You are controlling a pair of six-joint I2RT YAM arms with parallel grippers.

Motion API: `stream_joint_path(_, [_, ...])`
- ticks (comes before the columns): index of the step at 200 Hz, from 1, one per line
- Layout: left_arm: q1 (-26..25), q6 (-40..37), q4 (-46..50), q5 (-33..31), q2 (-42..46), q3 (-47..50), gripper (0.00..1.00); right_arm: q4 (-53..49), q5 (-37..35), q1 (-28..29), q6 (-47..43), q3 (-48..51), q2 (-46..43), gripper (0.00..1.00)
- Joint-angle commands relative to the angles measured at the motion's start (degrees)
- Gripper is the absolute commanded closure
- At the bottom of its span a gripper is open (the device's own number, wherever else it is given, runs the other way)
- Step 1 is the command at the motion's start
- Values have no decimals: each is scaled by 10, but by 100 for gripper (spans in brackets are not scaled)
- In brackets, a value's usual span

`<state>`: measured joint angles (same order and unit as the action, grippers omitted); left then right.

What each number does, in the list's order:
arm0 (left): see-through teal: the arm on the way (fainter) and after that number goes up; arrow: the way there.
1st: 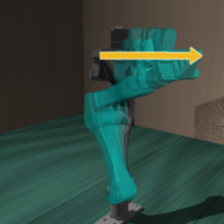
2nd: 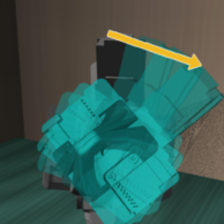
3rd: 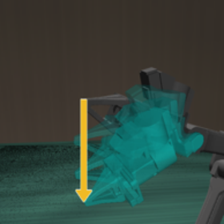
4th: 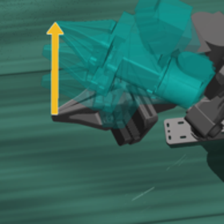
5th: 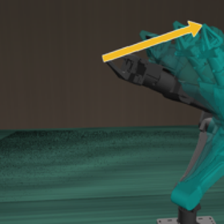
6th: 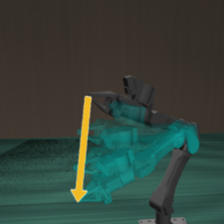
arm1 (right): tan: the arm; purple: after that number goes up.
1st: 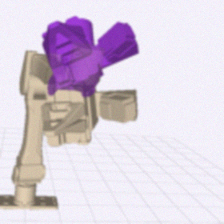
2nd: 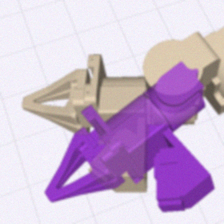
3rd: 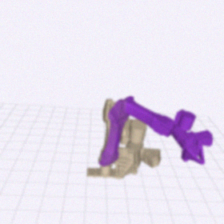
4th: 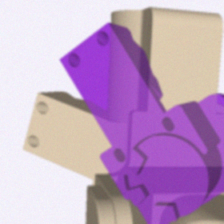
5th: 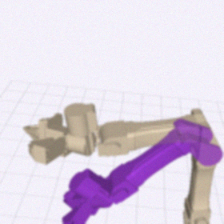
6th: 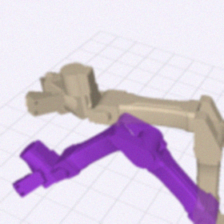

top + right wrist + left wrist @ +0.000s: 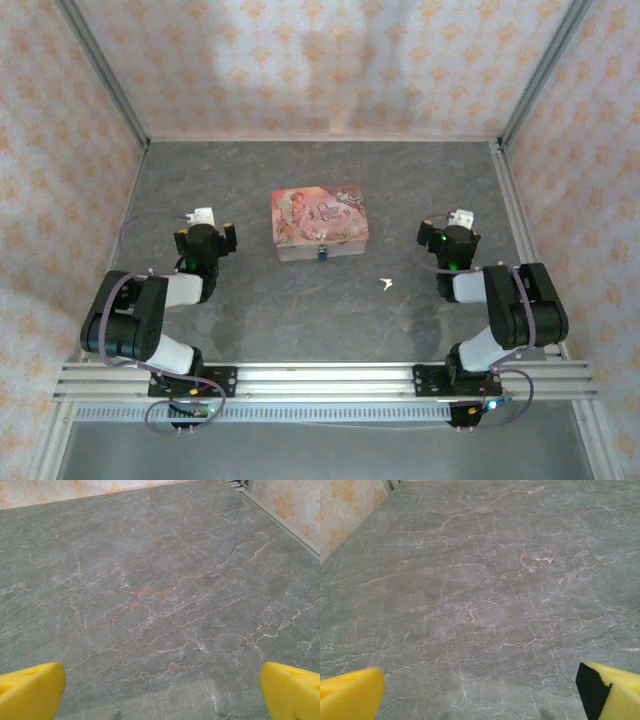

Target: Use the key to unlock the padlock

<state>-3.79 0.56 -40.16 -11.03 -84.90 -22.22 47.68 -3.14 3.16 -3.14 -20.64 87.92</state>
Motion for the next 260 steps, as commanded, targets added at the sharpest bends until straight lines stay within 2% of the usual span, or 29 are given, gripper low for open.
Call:
stream_joint_path(1, [-6,1,-33,-28,-9,-18,0,36,-1,-2,-12,-13,8,1])
stream_joint_path(158, [-6,1,-33,-28,-8,-18,0,35,0,-3,-11,-14,7,1])
stream_joint_path(183, [-6,1,-34,-27,-8,-18,0,30,-22,-3,-3,-17,0,1])
stream_joint_path(194, [-5,2,8,-28,8,-35,0,-25,-35,-2,0,-33,-29,1])
stream_joint_path(215, [-5,8,173,-45,38,-120,0,-179,-56,-1,13,-89,-102,1])
stream_joint_path(226, [-5,16,220,-55,52,-145,0,-217,-62,-1,34,-104,-134,1])
stream_joint_path(239, [-4,65,273,-84,74,-172,0,-256,-44,-2,58,-118,-171,1])
stream_joint_path(249, [0,116,334,-86,87,-207,0,-310,-26,-8,115,-135,-198,1])
stream_joint_path(260, [9,181,418,-65,93,-253,0,-418,-23,-20,240,-168,-236,1])
